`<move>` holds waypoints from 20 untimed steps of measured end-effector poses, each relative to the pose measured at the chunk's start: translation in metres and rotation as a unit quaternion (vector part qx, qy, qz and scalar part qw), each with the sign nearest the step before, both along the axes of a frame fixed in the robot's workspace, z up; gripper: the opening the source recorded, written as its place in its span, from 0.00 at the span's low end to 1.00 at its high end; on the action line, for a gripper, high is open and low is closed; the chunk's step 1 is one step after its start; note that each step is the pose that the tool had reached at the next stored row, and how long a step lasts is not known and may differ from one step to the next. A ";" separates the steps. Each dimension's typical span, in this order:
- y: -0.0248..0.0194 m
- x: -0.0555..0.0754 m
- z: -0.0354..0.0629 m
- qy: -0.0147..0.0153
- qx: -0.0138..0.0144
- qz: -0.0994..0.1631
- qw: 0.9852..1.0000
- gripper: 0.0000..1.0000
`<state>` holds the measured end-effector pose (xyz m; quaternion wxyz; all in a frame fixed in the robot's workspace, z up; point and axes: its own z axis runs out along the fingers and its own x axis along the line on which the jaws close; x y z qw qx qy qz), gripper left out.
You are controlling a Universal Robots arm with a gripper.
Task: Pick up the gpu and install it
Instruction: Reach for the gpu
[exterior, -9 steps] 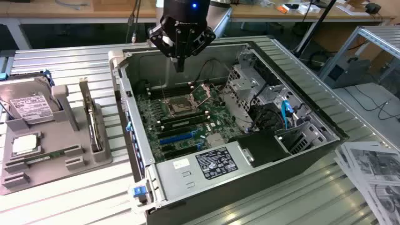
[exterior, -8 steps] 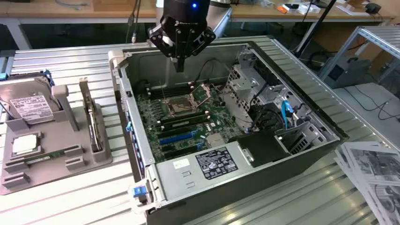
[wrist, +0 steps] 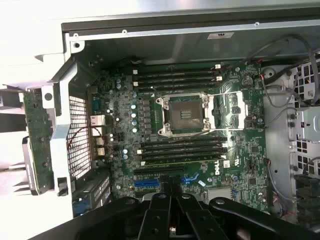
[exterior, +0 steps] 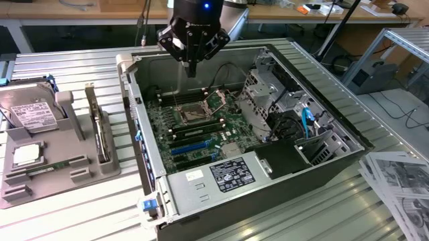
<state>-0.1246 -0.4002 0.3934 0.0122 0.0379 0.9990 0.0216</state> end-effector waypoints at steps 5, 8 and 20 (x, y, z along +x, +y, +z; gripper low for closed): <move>0.0001 -0.027 -0.0002 -0.006 0.000 0.000 1.000 0.11; 0.0001 -0.039 -0.0003 -0.006 0.000 0.000 1.000 0.11; 0.0001 -0.060 -0.0018 0.003 0.000 0.000 1.000 0.11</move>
